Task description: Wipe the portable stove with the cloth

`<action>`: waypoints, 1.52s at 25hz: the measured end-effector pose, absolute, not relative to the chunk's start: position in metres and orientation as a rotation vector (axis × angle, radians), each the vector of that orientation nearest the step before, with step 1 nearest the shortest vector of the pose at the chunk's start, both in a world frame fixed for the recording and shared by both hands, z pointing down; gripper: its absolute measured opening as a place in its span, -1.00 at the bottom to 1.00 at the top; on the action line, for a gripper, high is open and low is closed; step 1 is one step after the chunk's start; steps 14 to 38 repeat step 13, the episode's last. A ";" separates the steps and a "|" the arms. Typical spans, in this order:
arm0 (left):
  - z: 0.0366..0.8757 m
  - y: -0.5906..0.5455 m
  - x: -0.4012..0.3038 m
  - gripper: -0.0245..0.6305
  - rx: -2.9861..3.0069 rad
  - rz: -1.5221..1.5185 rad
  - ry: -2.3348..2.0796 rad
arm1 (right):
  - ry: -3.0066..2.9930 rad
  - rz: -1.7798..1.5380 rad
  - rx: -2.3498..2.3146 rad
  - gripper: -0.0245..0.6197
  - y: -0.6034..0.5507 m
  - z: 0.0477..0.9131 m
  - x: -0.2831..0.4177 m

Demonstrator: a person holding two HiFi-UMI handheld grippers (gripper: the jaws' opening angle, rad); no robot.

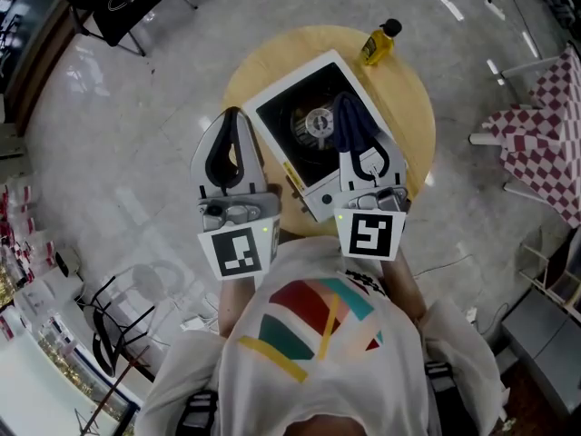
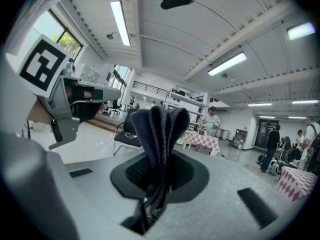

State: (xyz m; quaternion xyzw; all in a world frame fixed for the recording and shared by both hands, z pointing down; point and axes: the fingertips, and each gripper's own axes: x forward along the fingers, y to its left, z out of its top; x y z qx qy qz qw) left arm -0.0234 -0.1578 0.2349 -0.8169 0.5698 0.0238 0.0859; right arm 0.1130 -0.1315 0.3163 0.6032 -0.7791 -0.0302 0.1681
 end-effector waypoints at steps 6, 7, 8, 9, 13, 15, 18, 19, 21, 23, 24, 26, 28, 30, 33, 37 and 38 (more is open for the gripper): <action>0.239 -0.164 -0.020 -0.91 -2.438 0.072 1.718 | -2.206 -0.123 1.726 -0.82 -0.137 0.311 0.126; 0.237 -0.166 -0.022 -0.91 -2.434 0.093 1.734 | -2.207 -0.134 1.723 -0.82 -0.138 0.309 0.126; 0.236 -0.169 -0.023 -0.91 -2.432 0.110 1.748 | -2.206 -0.142 1.718 -0.82 -0.137 0.308 0.126; 0.236 -0.170 -0.026 -0.91 -2.434 0.119 1.756 | -2.204 -0.146 1.713 -0.82 -0.136 0.308 0.125; 0.239 -0.173 -0.037 -0.91 -2.434 0.125 1.767 | -2.187 -0.143 1.710 -0.82 -0.134 0.310 0.121; 0.239 -0.173 -0.037 -0.91 -2.434 0.125 1.767 | -2.187 -0.143 1.710 -0.82 -0.134 0.310 0.121; 0.239 -0.173 -0.037 -0.91 -2.434 0.125 1.767 | -2.187 -0.143 1.710 -0.82 -0.134 0.310 0.121; 0.239 -0.173 -0.037 -0.91 -2.434 0.125 1.767 | -2.187 -0.143 1.710 -0.82 -0.134 0.310 0.121; 0.239 -0.173 -0.037 -0.91 -2.434 0.125 1.767 | -2.187 -0.143 1.710 -0.82 -0.134 0.310 0.121; 0.239 -0.173 -0.037 -0.91 -2.434 0.125 1.767 | -2.187 -0.143 1.710 -0.82 -0.134 0.310 0.121; 0.239 -0.173 -0.037 -0.91 -2.434 0.125 1.767 | -2.187 -0.143 1.710 -0.82 -0.134 0.310 0.121; 0.239 -0.173 -0.037 -0.91 -2.434 0.125 1.767 | -2.187 -0.143 1.710 -0.82 -0.134 0.310 0.121; 0.239 -0.173 -0.037 -0.91 -2.434 0.125 1.767 | -2.187 -0.143 1.710 -0.82 -0.134 0.310 0.121; 0.239 -0.173 -0.037 -0.91 -2.434 0.125 1.767 | -2.187 -0.143 1.710 -0.82 -0.134 0.310 0.121; 0.239 -0.173 -0.037 -0.91 -2.434 0.125 1.767 | -2.187 -0.143 1.710 -0.82 -0.134 0.310 0.121; 0.239 -0.173 -0.037 -0.91 -2.434 0.125 1.767 | -2.187 -0.143 1.710 -0.82 -0.134 0.310 0.121; 0.239 -0.173 -0.037 -0.91 -2.434 0.125 1.767 | -2.187 -0.143 1.710 -0.82 -0.134 0.310 0.121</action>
